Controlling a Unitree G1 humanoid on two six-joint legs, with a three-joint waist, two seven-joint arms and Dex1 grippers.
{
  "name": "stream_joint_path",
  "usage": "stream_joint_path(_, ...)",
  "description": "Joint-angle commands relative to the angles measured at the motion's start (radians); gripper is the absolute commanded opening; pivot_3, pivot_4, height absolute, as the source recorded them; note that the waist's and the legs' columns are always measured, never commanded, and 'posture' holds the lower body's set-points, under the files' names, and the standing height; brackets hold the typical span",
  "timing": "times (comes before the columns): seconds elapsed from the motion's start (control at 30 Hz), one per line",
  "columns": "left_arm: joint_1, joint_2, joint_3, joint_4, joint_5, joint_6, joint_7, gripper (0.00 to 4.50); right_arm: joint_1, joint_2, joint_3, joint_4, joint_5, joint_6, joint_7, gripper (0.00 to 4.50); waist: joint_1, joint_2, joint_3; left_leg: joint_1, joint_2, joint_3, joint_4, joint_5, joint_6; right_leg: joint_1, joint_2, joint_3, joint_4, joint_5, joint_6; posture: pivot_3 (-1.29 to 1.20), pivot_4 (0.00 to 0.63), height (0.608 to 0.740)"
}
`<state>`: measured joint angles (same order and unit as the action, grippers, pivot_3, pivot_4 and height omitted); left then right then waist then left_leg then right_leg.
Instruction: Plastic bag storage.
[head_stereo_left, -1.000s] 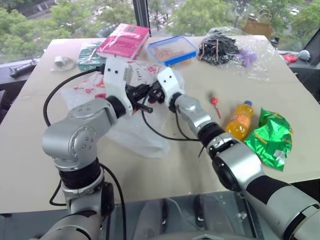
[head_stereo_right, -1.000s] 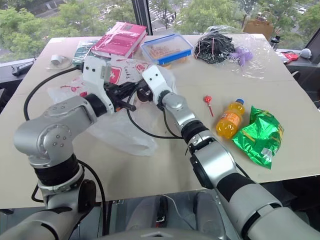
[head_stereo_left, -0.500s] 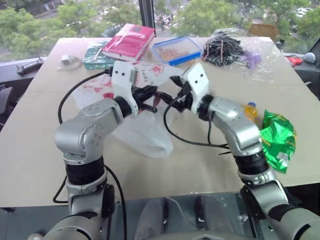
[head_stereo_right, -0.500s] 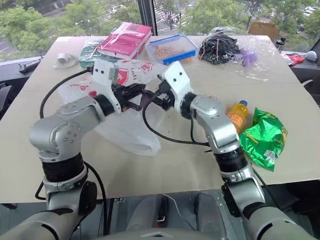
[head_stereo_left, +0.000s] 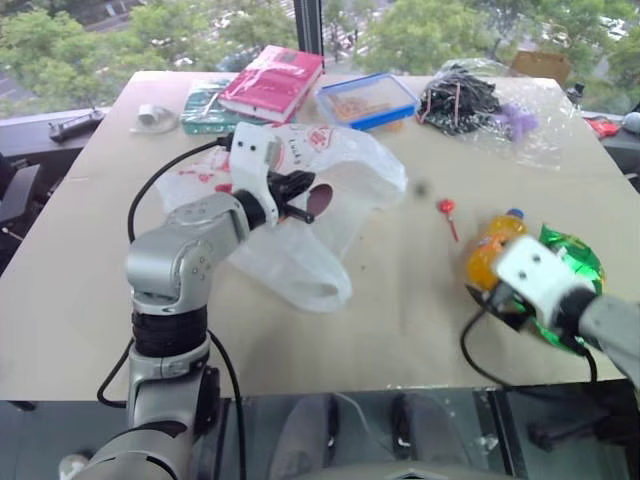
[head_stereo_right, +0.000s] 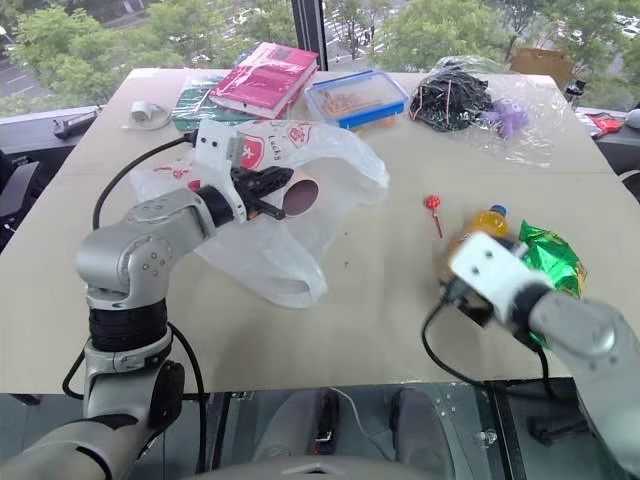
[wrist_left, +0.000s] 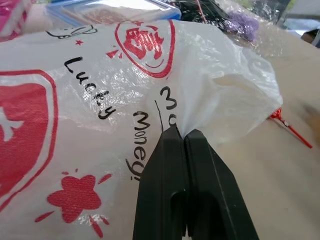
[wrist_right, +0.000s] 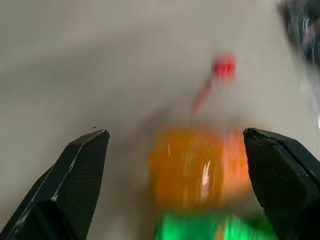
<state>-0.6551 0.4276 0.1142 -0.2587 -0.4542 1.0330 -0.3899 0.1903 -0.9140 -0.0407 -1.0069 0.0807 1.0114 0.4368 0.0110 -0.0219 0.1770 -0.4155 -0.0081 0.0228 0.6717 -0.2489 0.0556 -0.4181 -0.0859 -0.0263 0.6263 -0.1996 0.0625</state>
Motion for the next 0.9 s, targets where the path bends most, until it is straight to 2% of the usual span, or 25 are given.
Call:
stream_joint_path(0.03,-0.042,0.013,-0.021,0.010,0.004,-0.044,-0.027,0.00,0.063,-0.013,0.028,-0.040,-0.146,-0.070,-0.115,4.35,-0.004,0.000,0.000,0.000,0.000,0.002,0.001,0.000,0.000,0.000,0.000,0.002,0.000,0.000,0.000,0.00,0.150,0.740)
stream_joint_path(0.2,-0.066,0.019,-0.048,0.028,0.011,-0.067,-0.039,0.00,0.114,0.005,0.160,-0.025,-0.330,0.047,-0.266,4.35,0.003,0.000,0.000,0.001,0.001,-0.001,0.005,0.000,0.000,0.002,0.001,0.000,0.001,-0.002,0.003,0.00,0.150,0.740)
stream_joint_path(0.33,-0.068,0.022,-0.052,0.022,0.012,-0.071,-0.037,0.00,0.109,0.016,0.237,0.084,-0.444,0.047,-0.346,4.35,0.004,-0.001,0.000,0.000,0.001,-0.001,0.005,0.000,0.000,0.002,0.000,0.000,0.001,0.000,0.000,0.00,0.150,0.740)
stream_joint_path(0.37,-0.066,0.025,-0.048,0.018,0.011,-0.070,-0.035,0.00,0.107,0.018,0.245,0.103,-0.465,0.041,-0.360,3.84,0.003,-0.001,0.000,0.000,0.001,-0.002,0.005,0.000,0.000,0.003,0.001,-0.001,0.000,0.000,0.000,0.00,0.150,0.740)
stream_joint_path(0.47,-0.065,0.029,-0.037,0.015,0.009,-0.065,-0.030,0.00,0.102,0.022,0.260,0.131,-0.526,0.032,-0.374,2.86,0.003,-0.001,0.000,0.000,0.001,-0.002,0.005,0.000,0.000,0.003,0.001,-0.001,0.000,0.000,0.001,0.00,0.150,0.740)
stream_joint_path(0.67,-0.056,0.027,-0.037,0.009,0.010,-0.068,-0.024,0.00,0.113,0.050,0.231,0.148,-0.602,-0.005,-0.367,0.04,0.003,-0.001,0.000,0.000,0.001,-0.002,0.005,0.000,0.000,0.003,0.001,-0.001,0.000,-0.001,0.002,0.00,0.150,0.740)
stream_joint_path(0.9,-0.069,0.004,-0.024,0.058,0.005,-0.083,-0.018,0.00,0.100,0.061,0.008,0.076,-0.663,-0.151,-0.360,0.04,0.004,0.000,0.000,0.000,0.000,-0.002,0.005,0.000,0.000,0.003,0.001,-0.001,0.000,-0.001,0.003,0.00,0.150,0.740)
